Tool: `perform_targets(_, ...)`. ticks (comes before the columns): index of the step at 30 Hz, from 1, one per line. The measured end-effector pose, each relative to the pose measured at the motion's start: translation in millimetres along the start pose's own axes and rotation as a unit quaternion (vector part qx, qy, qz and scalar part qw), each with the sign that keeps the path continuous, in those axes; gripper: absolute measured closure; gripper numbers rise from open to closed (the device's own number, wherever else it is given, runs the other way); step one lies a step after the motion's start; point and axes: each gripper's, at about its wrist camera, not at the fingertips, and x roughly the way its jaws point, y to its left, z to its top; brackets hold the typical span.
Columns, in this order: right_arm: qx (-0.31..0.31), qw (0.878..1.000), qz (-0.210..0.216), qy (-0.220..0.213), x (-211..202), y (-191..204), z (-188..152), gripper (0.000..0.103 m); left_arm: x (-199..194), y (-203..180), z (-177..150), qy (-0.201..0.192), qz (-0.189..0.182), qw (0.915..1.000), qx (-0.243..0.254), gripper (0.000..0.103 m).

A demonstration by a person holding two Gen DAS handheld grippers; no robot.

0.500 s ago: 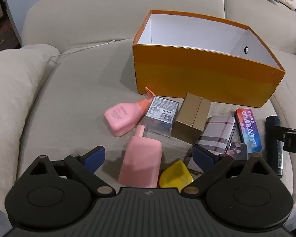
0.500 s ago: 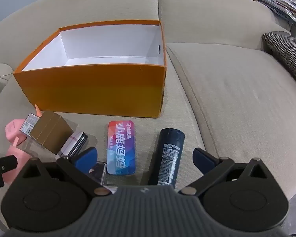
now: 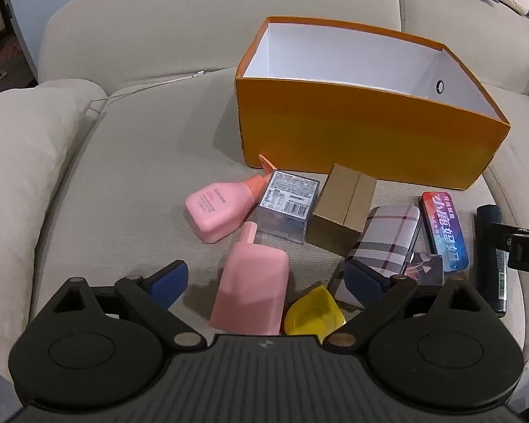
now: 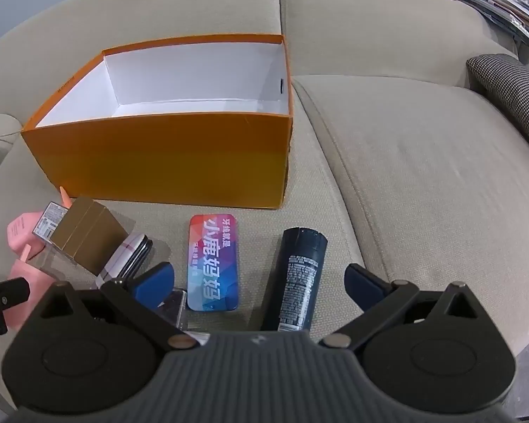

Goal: Organize rigid objects

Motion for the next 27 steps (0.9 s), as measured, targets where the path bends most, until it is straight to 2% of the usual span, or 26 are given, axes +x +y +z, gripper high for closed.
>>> perform_targets(27,0.0,1.0,-0.002,0.006,3.0,-0.6,-1.2,0.001,2.1,-0.3,-2.1,0.001,0.002,1.0,0.003,0.0)
